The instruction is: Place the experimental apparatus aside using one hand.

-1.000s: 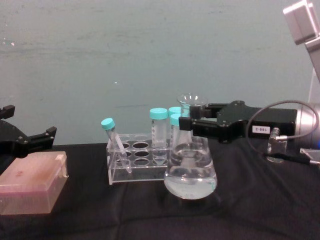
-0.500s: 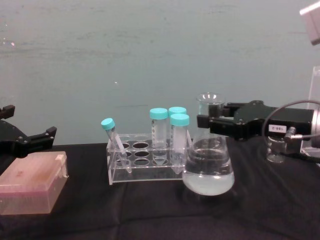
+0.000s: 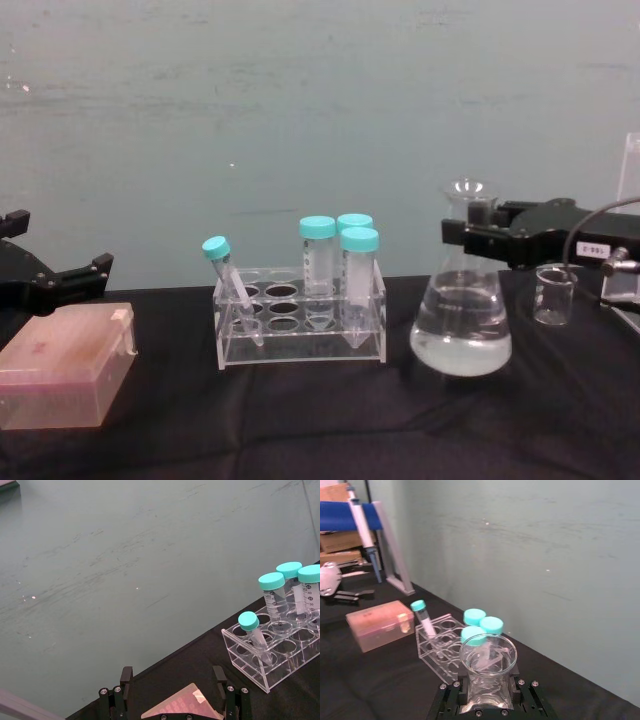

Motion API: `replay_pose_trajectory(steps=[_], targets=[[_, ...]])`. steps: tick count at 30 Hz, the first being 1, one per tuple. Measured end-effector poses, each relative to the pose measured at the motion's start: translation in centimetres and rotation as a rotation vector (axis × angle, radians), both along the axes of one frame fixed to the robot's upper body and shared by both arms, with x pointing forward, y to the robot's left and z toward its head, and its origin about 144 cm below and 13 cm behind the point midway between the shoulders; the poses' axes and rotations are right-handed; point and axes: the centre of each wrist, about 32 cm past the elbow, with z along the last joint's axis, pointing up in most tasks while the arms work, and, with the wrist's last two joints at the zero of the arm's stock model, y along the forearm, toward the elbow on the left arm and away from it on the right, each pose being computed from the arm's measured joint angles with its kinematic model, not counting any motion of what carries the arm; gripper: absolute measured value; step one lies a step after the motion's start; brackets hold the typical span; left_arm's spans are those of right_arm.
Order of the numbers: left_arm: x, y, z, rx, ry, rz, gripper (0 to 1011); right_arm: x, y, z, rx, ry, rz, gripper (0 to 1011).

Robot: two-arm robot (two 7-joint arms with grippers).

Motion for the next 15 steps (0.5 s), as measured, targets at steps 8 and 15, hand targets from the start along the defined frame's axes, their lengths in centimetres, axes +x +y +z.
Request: replay_pose_trajectory(steps=[8,15], targets=[[0.0,0.0,0.0,0.000,0.000,0.000,1000,-0.6,-0.4,-0.1,0.003,-0.003,-0.069,457],[0.0,0.0,0.0,0.000,0.000,0.000,1000,-1.2,-1.0,-0.2,0.002,0.004,-0.132,457]])
